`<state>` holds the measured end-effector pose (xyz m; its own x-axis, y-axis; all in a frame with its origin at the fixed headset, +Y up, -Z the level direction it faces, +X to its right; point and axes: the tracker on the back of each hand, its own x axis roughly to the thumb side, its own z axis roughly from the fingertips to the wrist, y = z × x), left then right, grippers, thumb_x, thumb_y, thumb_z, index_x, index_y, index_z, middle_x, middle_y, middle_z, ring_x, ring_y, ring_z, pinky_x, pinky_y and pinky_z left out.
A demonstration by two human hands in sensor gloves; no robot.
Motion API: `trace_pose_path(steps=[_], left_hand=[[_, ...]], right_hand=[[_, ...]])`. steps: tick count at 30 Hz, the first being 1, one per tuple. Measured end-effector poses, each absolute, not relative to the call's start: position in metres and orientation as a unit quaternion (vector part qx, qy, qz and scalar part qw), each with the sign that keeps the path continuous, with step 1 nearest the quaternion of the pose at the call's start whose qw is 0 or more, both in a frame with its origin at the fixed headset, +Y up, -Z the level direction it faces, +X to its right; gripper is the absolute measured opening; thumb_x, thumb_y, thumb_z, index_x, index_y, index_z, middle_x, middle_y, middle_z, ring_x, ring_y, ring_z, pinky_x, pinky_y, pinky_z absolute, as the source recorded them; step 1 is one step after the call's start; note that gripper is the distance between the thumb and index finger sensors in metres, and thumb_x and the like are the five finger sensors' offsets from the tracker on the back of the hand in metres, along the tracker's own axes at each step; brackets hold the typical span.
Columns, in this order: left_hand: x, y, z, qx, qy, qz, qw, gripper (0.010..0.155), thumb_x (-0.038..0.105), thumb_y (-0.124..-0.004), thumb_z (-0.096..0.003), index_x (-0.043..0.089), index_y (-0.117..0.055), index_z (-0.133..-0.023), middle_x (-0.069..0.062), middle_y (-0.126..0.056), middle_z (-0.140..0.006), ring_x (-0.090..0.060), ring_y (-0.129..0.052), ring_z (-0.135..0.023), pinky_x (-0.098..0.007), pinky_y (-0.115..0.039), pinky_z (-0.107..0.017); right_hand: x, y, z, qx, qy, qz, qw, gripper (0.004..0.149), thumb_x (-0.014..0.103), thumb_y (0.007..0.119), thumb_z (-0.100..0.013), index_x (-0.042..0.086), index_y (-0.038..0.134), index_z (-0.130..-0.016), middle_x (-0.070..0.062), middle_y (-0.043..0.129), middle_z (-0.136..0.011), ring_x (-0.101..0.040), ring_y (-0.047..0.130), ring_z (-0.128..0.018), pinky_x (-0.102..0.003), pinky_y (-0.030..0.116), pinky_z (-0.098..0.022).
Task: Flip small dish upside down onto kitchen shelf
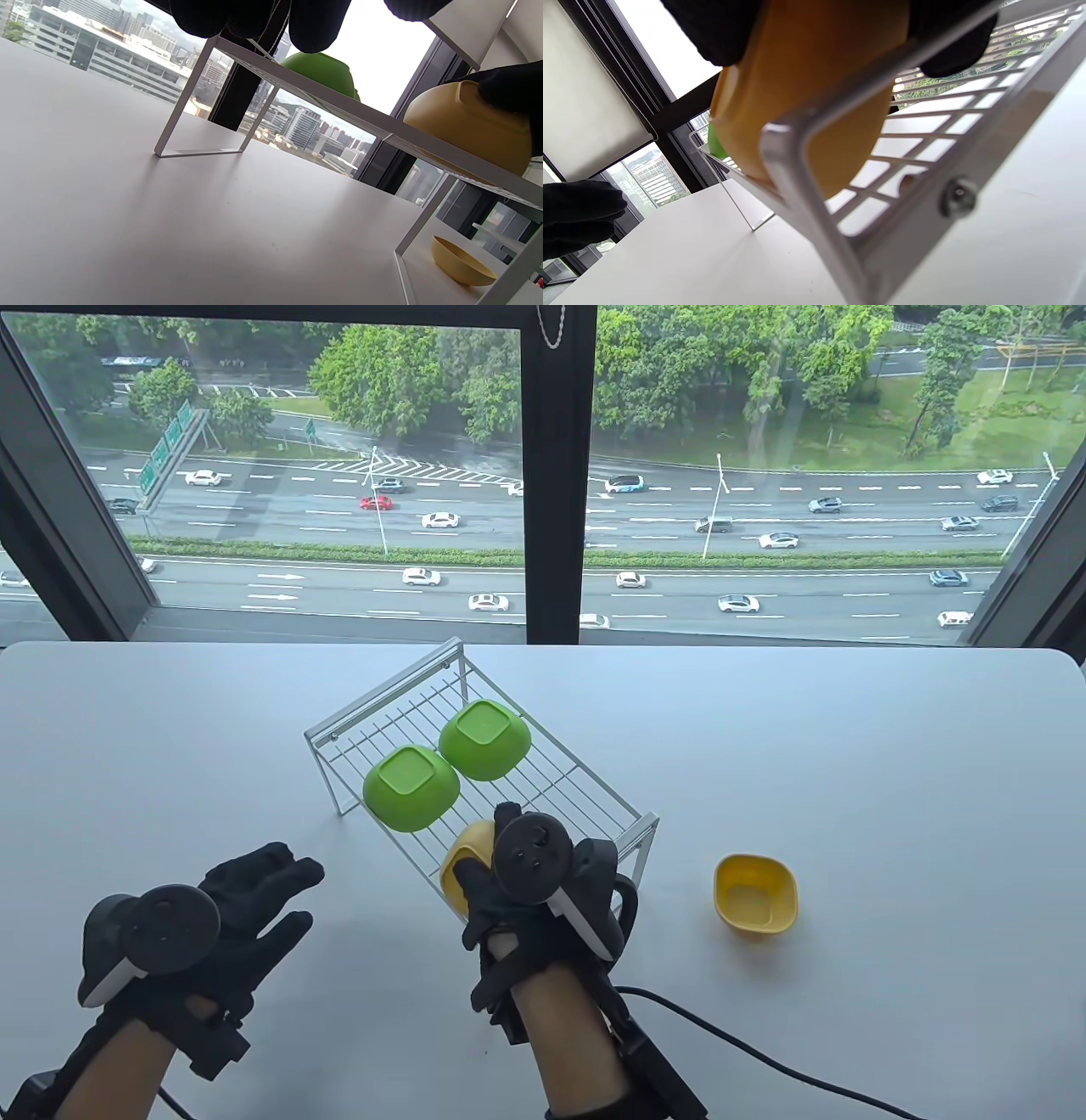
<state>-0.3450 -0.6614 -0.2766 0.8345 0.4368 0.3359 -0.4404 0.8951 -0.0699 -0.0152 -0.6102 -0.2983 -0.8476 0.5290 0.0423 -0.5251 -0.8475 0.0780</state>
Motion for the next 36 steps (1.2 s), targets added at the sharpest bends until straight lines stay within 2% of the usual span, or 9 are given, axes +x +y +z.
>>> trace_pose_path(steps=[6, 7, 8, 11, 14, 19, 24, 32, 36], left_hand=[[-0.344, -0.662, -0.276, 0.001, -0.178, 0.226, 0.958, 0.067, 0.058, -0.062, -0.0463, 0.031, -0.066, -0.108, -0.011, -0.051, -0.118, -0.043, -0.057, -0.104, -0.072, -0.044, -0.077], [-0.344, -0.662, -0.276, 0.001, -0.179, 0.228, 0.957, 0.067, 0.058, -0.062, -0.0463, 0.031, -0.066, -0.108, -0.011, -0.051, -0.118, -0.043, -0.057, -0.104, -0.072, -0.044, -0.077], [-0.344, -0.662, -0.276, -0.002, -0.180, 0.231, 0.956, 0.067, 0.058, -0.062, -0.0463, 0.031, -0.065, -0.108, -0.011, -0.051, -0.118, -0.043, -0.057, -0.103, -0.072, -0.044, -0.076], [-0.343, -0.663, -0.275, -0.007, -0.182, 0.227, 0.957, 0.067, 0.058, -0.062, -0.0463, 0.031, -0.066, -0.108, -0.011, -0.051, -0.118, -0.043, -0.057, -0.103, -0.072, -0.044, -0.076], [-0.342, -0.663, -0.275, -0.009, -0.182, 0.226, 0.957, 0.067, 0.058, -0.062, -0.0463, 0.031, -0.066, -0.108, -0.011, -0.051, -0.118, -0.043, -0.057, -0.103, -0.072, -0.044, -0.076], [-0.347, -0.662, -0.275, -0.008, -0.173, 0.229, 0.958, 0.067, 0.058, -0.061, -0.0462, 0.031, -0.065, -0.108, -0.011, -0.051, -0.118, -0.043, -0.057, -0.103, -0.072, -0.044, -0.076], [-0.348, -0.662, -0.277, -0.005, -0.169, 0.225, 0.960, 0.067, 0.058, -0.062, -0.0463, 0.031, -0.066, -0.108, -0.011, -0.051, -0.118, -0.043, -0.057, -0.103, -0.072, -0.044, -0.076], [-0.347, -0.664, -0.277, 0.002, -0.161, 0.212, 0.964, 0.067, 0.058, -0.061, -0.0462, 0.032, -0.064, -0.108, -0.010, -0.051, -0.118, -0.042, -0.057, -0.104, -0.072, -0.044, -0.076], [-0.346, -0.667, -0.278, 0.005, -0.161, 0.202, 0.966, 0.068, 0.058, -0.061, -0.0462, 0.032, -0.063, -0.108, -0.010, -0.050, -0.118, -0.042, -0.057, -0.104, -0.072, -0.044, -0.076]], right_hand=[[-0.016, -0.612, -0.308, 0.008, 0.077, 0.968, 0.239, 0.068, 0.042, 0.076, -0.054, 0.006, 0.056, -0.109, -0.027, 0.059, -0.108, -0.053, 0.047, -0.094, -0.068, 0.047, -0.066], [-0.016, -0.616, -0.311, -0.002, 0.064, 0.973, 0.220, 0.058, 0.031, 0.077, -0.054, 0.007, 0.065, -0.106, -0.024, 0.065, -0.106, -0.051, 0.048, -0.095, -0.068, 0.045, -0.067], [-0.014, -0.619, -0.312, 0.014, 0.050, 0.981, 0.189, 0.057, 0.038, 0.072, -0.054, 0.011, 0.065, -0.104, -0.021, 0.069, -0.103, -0.047, 0.052, -0.094, -0.066, 0.049, -0.066], [-0.015, -0.620, -0.310, 0.012, 0.037, 0.976, 0.212, 0.057, 0.036, 0.074, -0.054, 0.010, 0.068, -0.104, -0.023, 0.074, -0.101, -0.049, 0.056, -0.093, -0.067, 0.050, -0.065], [-0.011, -0.618, -0.306, 0.031, -0.036, 0.977, 0.208, 0.058, 0.040, 0.078, -0.052, 0.011, 0.070, -0.102, -0.022, 0.073, -0.101, -0.049, 0.065, -0.090, -0.069, 0.059, -0.060], [0.013, -0.610, -0.286, 0.068, -0.194, 0.937, 0.281, 0.060, 0.045, 0.078, -0.050, 0.013, 0.073, -0.100, -0.021, 0.074, -0.100, -0.048, 0.065, -0.089, -0.064, 0.061, -0.065], [0.053, -0.592, -0.263, 0.072, -0.315, 0.917, 0.234, 0.059, 0.047, 0.079, -0.050, 0.016, 0.073, -0.100, -0.017, 0.074, -0.100, -0.044, 0.067, -0.088, -0.062, 0.061, -0.066], [0.113, -0.590, -0.254, 0.040, -0.314, 0.926, 0.208, 0.062, 0.047, 0.083, -0.049, 0.017, 0.069, -0.102, -0.017, 0.068, -0.104, -0.045, 0.062, -0.091, -0.064, 0.055, -0.069], [0.142, -0.605, -0.256, 0.013, -0.280, 0.933, 0.227, 0.077, 0.051, 0.082, -0.049, 0.016, 0.049, -0.110, -0.019, 0.047, -0.113, -0.048, 0.046, -0.097, -0.067, 0.045, -0.071]])
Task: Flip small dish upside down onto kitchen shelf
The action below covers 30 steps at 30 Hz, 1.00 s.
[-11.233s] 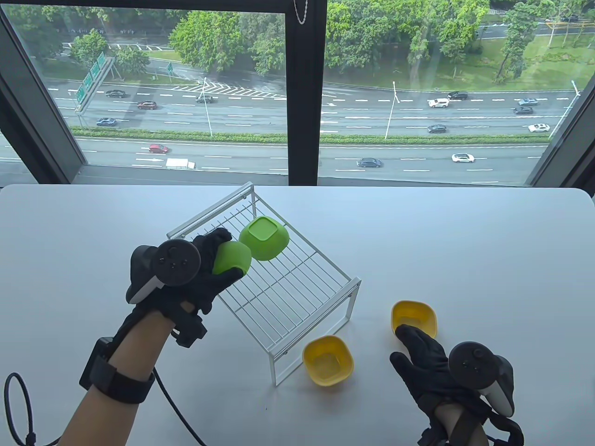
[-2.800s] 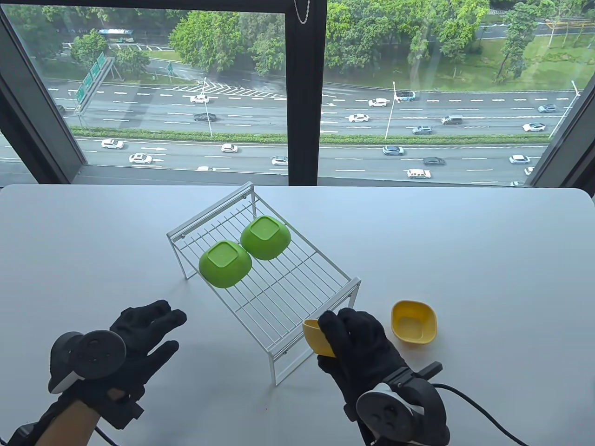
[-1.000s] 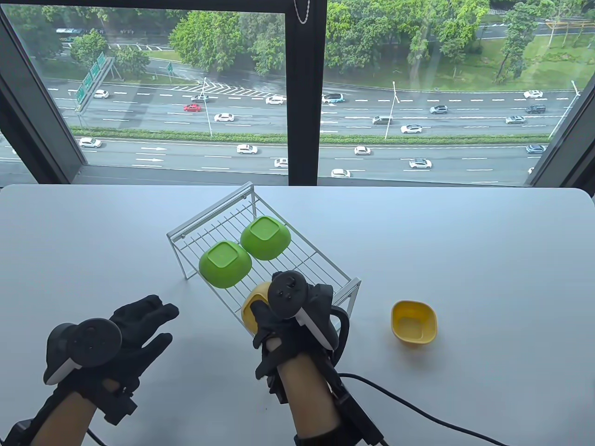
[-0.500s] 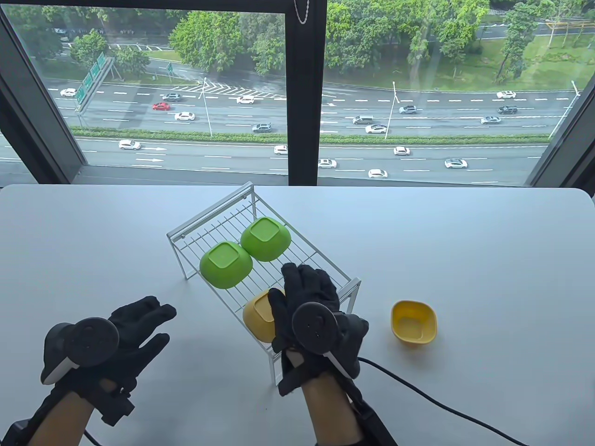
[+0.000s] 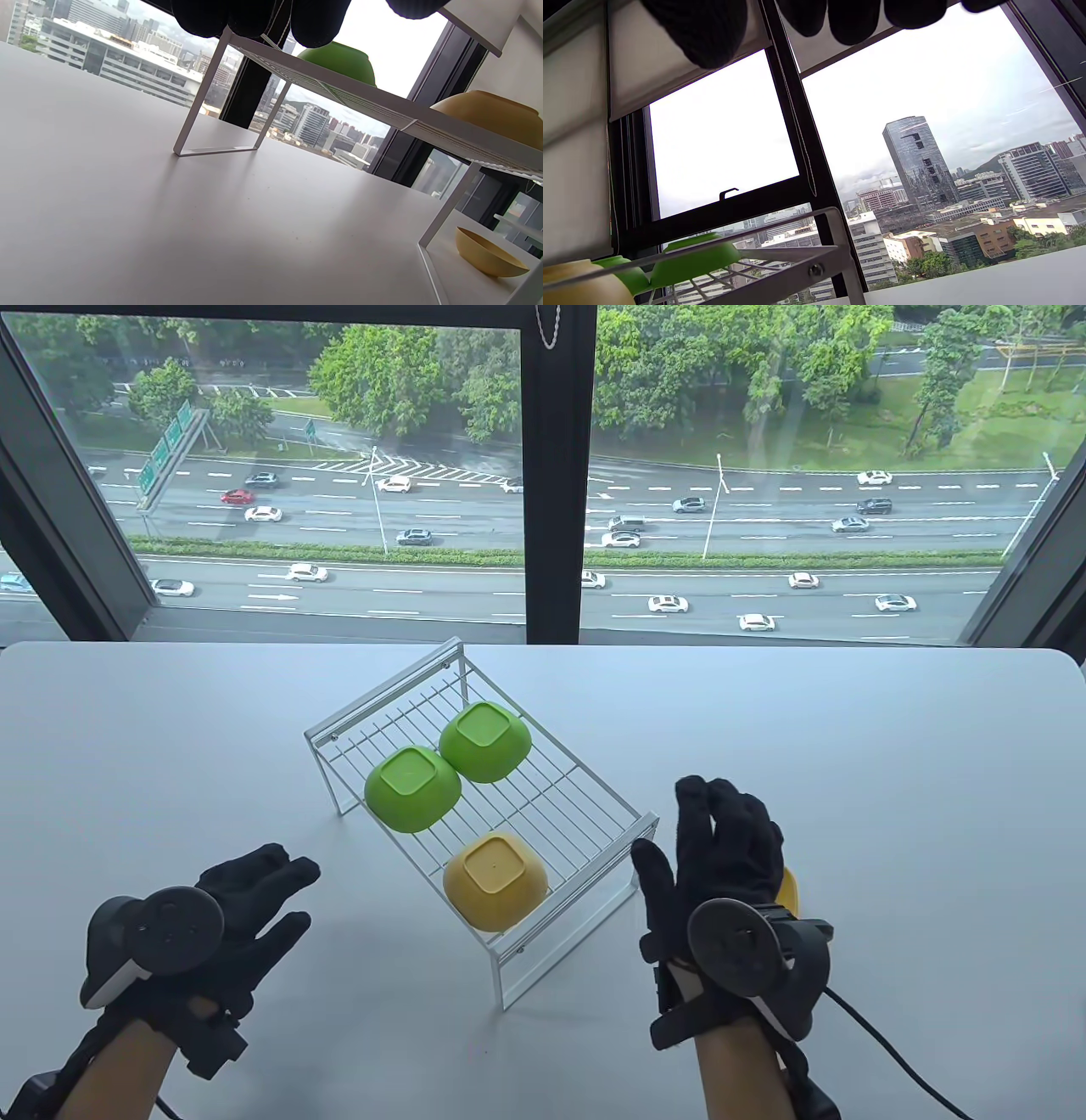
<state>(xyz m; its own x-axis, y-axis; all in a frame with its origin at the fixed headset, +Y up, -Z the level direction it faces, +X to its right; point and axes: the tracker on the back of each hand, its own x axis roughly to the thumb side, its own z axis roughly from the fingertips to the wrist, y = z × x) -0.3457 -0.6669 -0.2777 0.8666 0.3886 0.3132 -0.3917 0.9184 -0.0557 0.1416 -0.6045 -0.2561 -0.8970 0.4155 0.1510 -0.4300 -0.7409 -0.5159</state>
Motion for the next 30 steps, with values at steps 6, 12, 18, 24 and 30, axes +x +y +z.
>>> trace_pose_path(steps=[6, 12, 18, 24, 30], left_hand=[[-0.346, -0.676, -0.281, 0.004, -0.155, 0.180, 0.971, 0.067, 0.058, -0.061, -0.0460, 0.033, -0.061, -0.108, -0.009, -0.050, -0.118, -0.041, -0.057, -0.104, -0.072, -0.044, -0.077], [-0.351, -0.680, -0.282, 0.009, -0.146, 0.165, 0.975, 0.067, 0.058, -0.061, -0.0458, 0.033, -0.061, -0.108, -0.009, -0.051, -0.118, -0.041, -0.057, -0.104, -0.072, -0.044, -0.077], [-0.355, -0.685, -0.285, 0.001, -0.134, 0.157, 0.978, 0.067, 0.058, -0.061, -0.0457, 0.033, -0.062, -0.107, -0.008, -0.051, -0.117, -0.041, -0.057, -0.104, -0.072, -0.043, -0.077], [-0.358, -0.688, -0.287, -0.006, -0.126, 0.157, 0.979, 0.067, 0.058, -0.061, -0.0456, 0.033, -0.061, -0.107, -0.008, -0.051, -0.117, -0.041, -0.057, -0.103, -0.072, -0.043, -0.077], [-0.357, -0.689, -0.286, -0.015, -0.123, 0.160, 0.979, 0.067, 0.058, -0.061, -0.0456, 0.033, -0.062, -0.107, -0.008, -0.051, -0.117, -0.041, -0.057, -0.104, -0.072, -0.043, -0.077]], right_hand=[[0.161, -0.636, -0.266, -0.004, -0.238, 0.948, 0.211, 0.079, 0.052, 0.083, -0.049, 0.017, 0.048, -0.110, -0.019, 0.044, -0.114, -0.048, 0.044, -0.098, -0.066, 0.042, -0.072], [0.181, -0.666, -0.276, -0.037, -0.165, 0.966, 0.197, 0.080, 0.053, 0.083, -0.049, 0.017, 0.047, -0.111, -0.019, 0.041, -0.115, -0.048, 0.041, -0.100, -0.067, 0.040, -0.073], [0.193, -0.687, -0.284, -0.068, -0.125, 0.965, 0.221, 0.080, 0.053, 0.083, -0.049, 0.017, 0.048, -0.110, -0.019, 0.041, -0.115, -0.048, 0.040, -0.100, -0.066, 0.039, -0.073], [0.209, -0.713, -0.295, -0.100, -0.024, 0.967, 0.231, 0.081, 0.054, 0.082, -0.049, 0.016, 0.045, -0.111, -0.020, 0.040, -0.115, -0.049, 0.037, -0.100, -0.068, 0.036, -0.072], [0.219, -0.734, -0.300, -0.112, 0.015, 0.976, 0.185, 0.074, 0.052, 0.083, -0.048, 0.016, 0.055, -0.107, -0.019, 0.048, -0.113, -0.048, 0.040, -0.100, -0.066, 0.036, -0.073]])
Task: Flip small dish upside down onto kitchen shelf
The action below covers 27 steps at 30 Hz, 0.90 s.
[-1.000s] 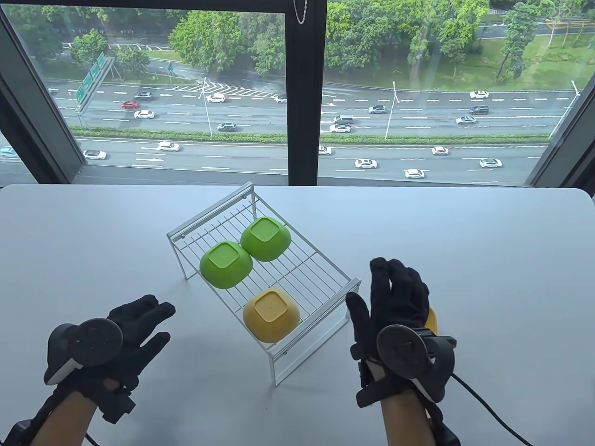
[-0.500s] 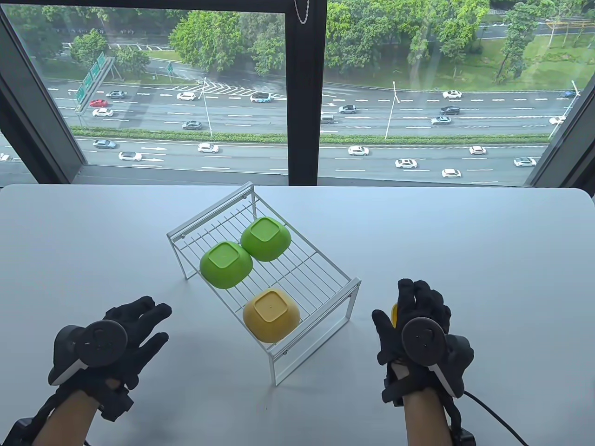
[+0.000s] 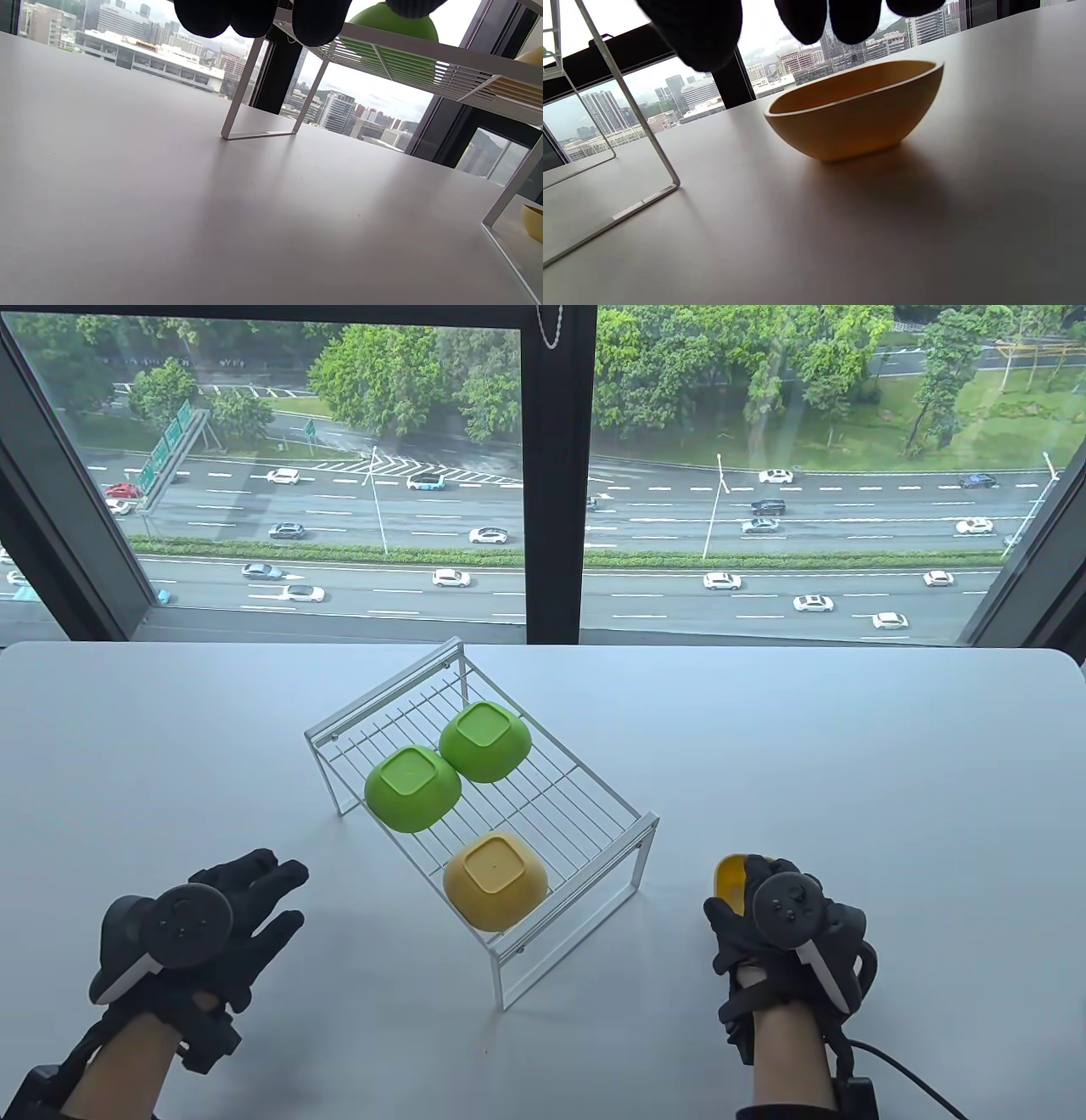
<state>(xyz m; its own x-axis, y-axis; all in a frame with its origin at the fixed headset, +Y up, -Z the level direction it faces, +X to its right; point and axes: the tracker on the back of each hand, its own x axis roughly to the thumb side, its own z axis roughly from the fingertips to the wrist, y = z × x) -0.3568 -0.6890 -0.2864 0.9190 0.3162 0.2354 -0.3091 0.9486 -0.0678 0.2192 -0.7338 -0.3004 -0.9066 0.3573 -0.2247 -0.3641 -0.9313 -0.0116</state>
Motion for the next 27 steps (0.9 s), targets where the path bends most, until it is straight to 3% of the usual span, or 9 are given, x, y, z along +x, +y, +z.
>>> trace_pose_path(steps=[7, 12, 16, 21, 27], left_hand=[[-0.357, -0.691, -0.286, -0.020, -0.119, 0.158, 0.980, 0.066, 0.058, -0.061, -0.0455, 0.033, -0.063, -0.107, -0.009, -0.051, -0.117, -0.041, -0.057, -0.104, -0.072, -0.043, -0.077], [-0.355, -0.692, -0.286, -0.024, -0.123, 0.161, 0.979, 0.066, 0.058, -0.061, -0.0455, 0.033, -0.063, -0.107, -0.009, -0.051, -0.117, -0.041, -0.057, -0.104, -0.072, -0.043, -0.077], [-0.355, -0.692, -0.287, -0.026, -0.120, 0.166, 0.978, 0.066, 0.057, -0.061, -0.0456, 0.032, -0.064, -0.107, -0.009, -0.051, -0.117, -0.041, -0.056, -0.104, -0.072, -0.042, -0.077], [-0.356, -0.691, -0.287, -0.023, -0.115, 0.170, 0.978, 0.066, 0.057, -0.061, -0.0455, 0.032, -0.064, -0.107, -0.009, -0.052, -0.117, -0.041, -0.057, -0.104, -0.072, -0.042, -0.077], [-0.356, -0.692, -0.288, -0.023, -0.119, 0.174, 0.977, 0.066, 0.057, -0.062, -0.0455, 0.032, -0.065, -0.107, -0.009, -0.052, -0.117, -0.041, -0.057, -0.104, -0.072, -0.042, -0.077]], right_hand=[[0.207, -0.752, -0.306, -0.113, 0.083, 0.986, 0.090, 0.070, 0.051, 0.082, -0.048, 0.018, 0.059, -0.106, -0.019, 0.048, -0.113, -0.048, 0.036, -0.101, -0.067, 0.035, -0.073], [0.207, -0.755, -0.306, -0.125, 0.096, 0.985, 0.075, 0.061, 0.047, 0.085, -0.048, 0.023, 0.069, -0.102, -0.017, 0.051, -0.114, -0.047, 0.034, -0.101, -0.067, 0.034, -0.073], [0.207, -0.752, -0.306, -0.119, 0.068, 0.989, 0.051, 0.047, 0.040, 0.088, -0.046, 0.025, 0.082, -0.091, -0.013, 0.060, -0.111, -0.044, 0.042, -0.100, -0.066, 0.038, -0.073], [0.204, -0.746, -0.304, -0.102, 0.031, 0.993, 0.043, 0.042, 0.039, 0.089, -0.046, 0.026, 0.083, -0.085, -0.009, 0.070, -0.108, -0.043, 0.050, -0.100, -0.066, 0.039, -0.073], [0.201, -0.738, -0.302, -0.085, -0.012, 0.995, 0.053, 0.041, 0.038, 0.090, -0.044, 0.026, 0.081, -0.083, -0.005, 0.092, -0.089, -0.035, 0.077, -0.091, -0.065, 0.043, -0.073]])
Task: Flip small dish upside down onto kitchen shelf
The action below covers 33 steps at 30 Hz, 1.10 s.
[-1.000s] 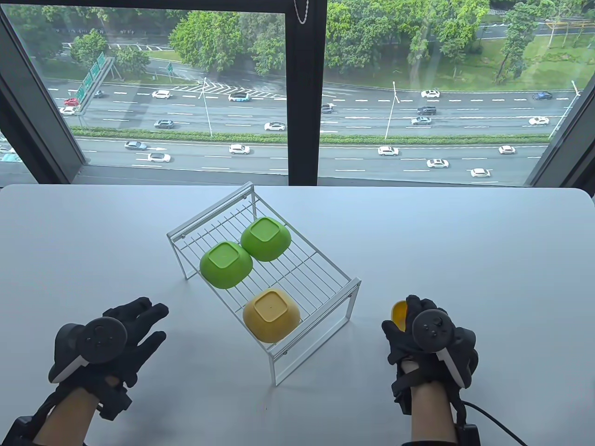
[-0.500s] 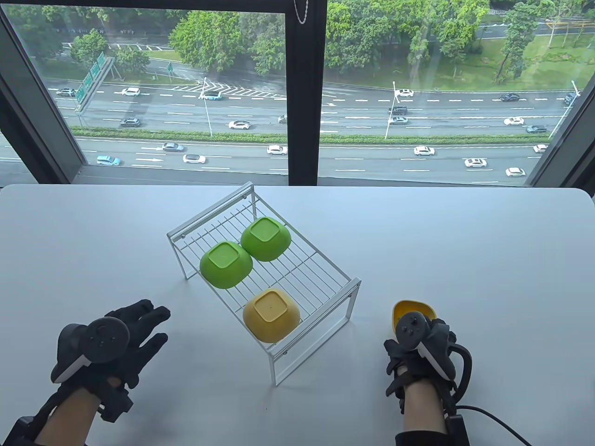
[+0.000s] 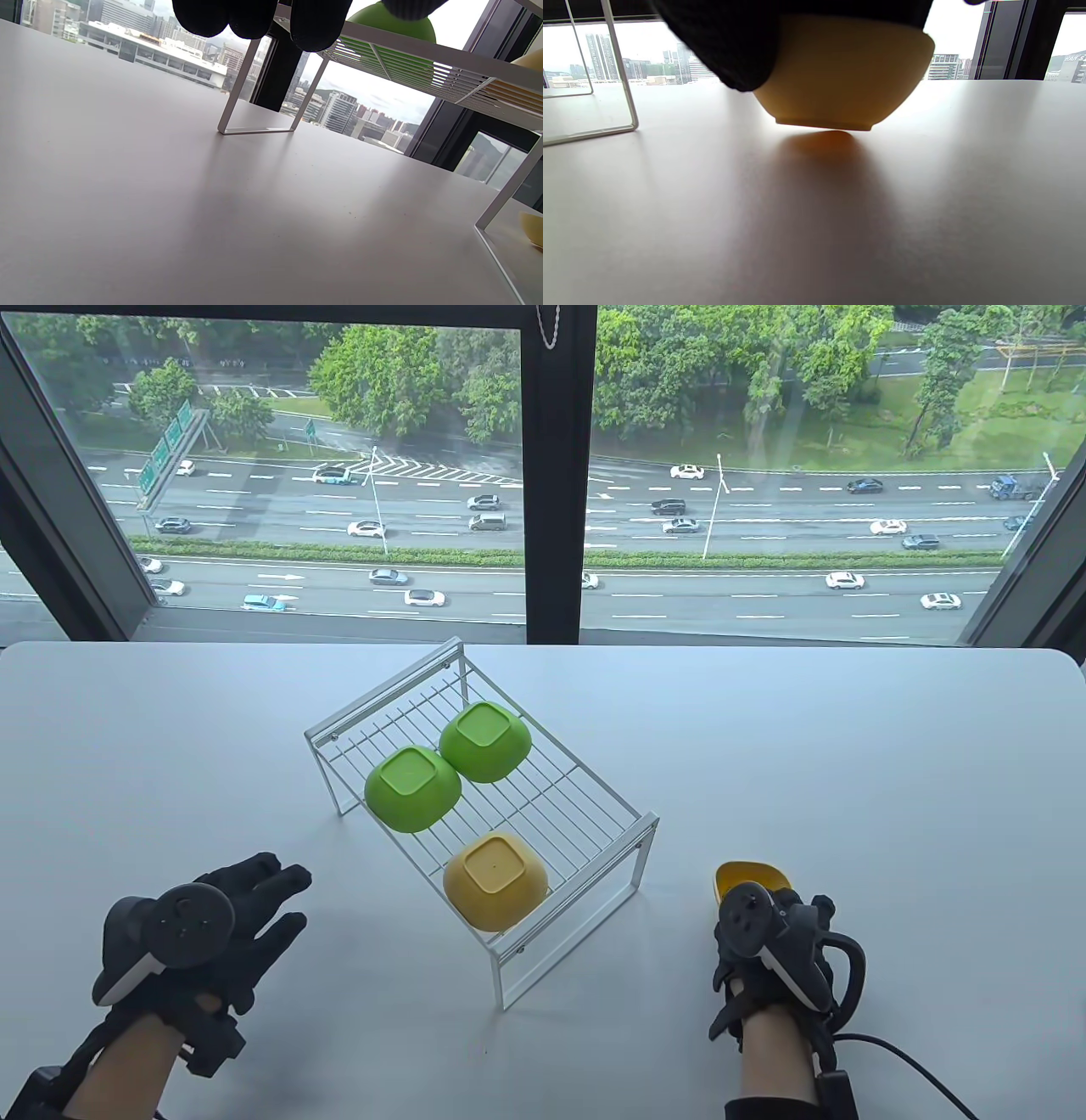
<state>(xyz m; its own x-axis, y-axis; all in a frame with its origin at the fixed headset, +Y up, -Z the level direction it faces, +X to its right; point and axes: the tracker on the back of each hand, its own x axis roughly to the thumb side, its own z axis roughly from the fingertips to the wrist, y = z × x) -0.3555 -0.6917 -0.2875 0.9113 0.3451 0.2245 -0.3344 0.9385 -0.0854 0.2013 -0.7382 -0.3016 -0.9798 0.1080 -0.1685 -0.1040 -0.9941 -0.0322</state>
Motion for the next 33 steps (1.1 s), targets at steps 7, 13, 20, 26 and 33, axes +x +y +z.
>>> trace_pose_path(steps=[7, 13, 20, 26, 33], left_hand=[[-0.356, -0.692, -0.288, -0.023, -0.120, 0.185, 0.975, 0.066, 0.057, -0.062, -0.0454, 0.032, -0.065, -0.107, -0.009, -0.052, -0.117, -0.041, -0.057, -0.104, -0.072, -0.042, -0.077], [-0.356, -0.692, -0.288, -0.021, -0.124, 0.183, 0.975, 0.066, 0.057, -0.062, -0.0455, 0.032, -0.065, -0.107, -0.009, -0.052, -0.117, -0.041, -0.057, -0.104, -0.072, -0.042, -0.077], [-0.355, -0.692, -0.287, -0.020, -0.125, 0.181, 0.975, 0.066, 0.057, -0.062, -0.0454, 0.032, -0.065, -0.106, -0.009, -0.052, -0.117, -0.041, -0.057, -0.104, -0.072, -0.042, -0.077], [-0.355, -0.692, -0.286, -0.020, -0.128, 0.179, 0.975, 0.066, 0.057, -0.062, -0.0455, 0.032, -0.065, -0.106, -0.009, -0.052, -0.117, -0.041, -0.057, -0.104, -0.072, -0.042, -0.077], [-0.354, -0.692, -0.286, -0.023, -0.129, 0.182, 0.975, 0.066, 0.057, -0.062, -0.0456, 0.032, -0.065, -0.107, -0.009, -0.052, -0.117, -0.041, -0.056, -0.104, -0.072, -0.042, -0.077]], right_hand=[[0.197, -0.732, -0.299, -0.074, -0.033, 0.995, 0.063, 0.045, 0.034, 0.089, -0.044, 0.023, 0.079, -0.087, -0.006, 0.092, -0.080, -0.034, 0.082, -0.084, -0.066, 0.043, -0.073], [0.194, -0.726, -0.297, -0.062, -0.047, 0.994, 0.074, 0.045, 0.031, 0.087, -0.045, 0.023, 0.078, -0.089, -0.007, 0.091, -0.081, -0.035, 0.081, -0.085, -0.066, 0.046, -0.072], [0.190, -0.719, -0.293, -0.049, -0.062, 0.994, 0.079, 0.046, 0.030, 0.086, -0.044, 0.023, 0.079, -0.089, -0.007, 0.091, -0.080, -0.035, 0.082, -0.082, -0.064, 0.055, -0.070], [0.191, -0.712, -0.289, -0.046, -0.081, 0.991, 0.095, 0.046, 0.030, 0.085, -0.045, 0.023, 0.080, -0.089, -0.007, 0.091, -0.080, -0.035, 0.081, -0.083, -0.064, 0.056, -0.070], [0.189, -0.703, -0.284, -0.041, -0.111, 0.989, 0.090, 0.046, 0.029, 0.084, -0.045, 0.023, 0.080, -0.090, -0.007, 0.091, -0.081, -0.035, 0.080, -0.083, -0.064, 0.054, -0.070]])
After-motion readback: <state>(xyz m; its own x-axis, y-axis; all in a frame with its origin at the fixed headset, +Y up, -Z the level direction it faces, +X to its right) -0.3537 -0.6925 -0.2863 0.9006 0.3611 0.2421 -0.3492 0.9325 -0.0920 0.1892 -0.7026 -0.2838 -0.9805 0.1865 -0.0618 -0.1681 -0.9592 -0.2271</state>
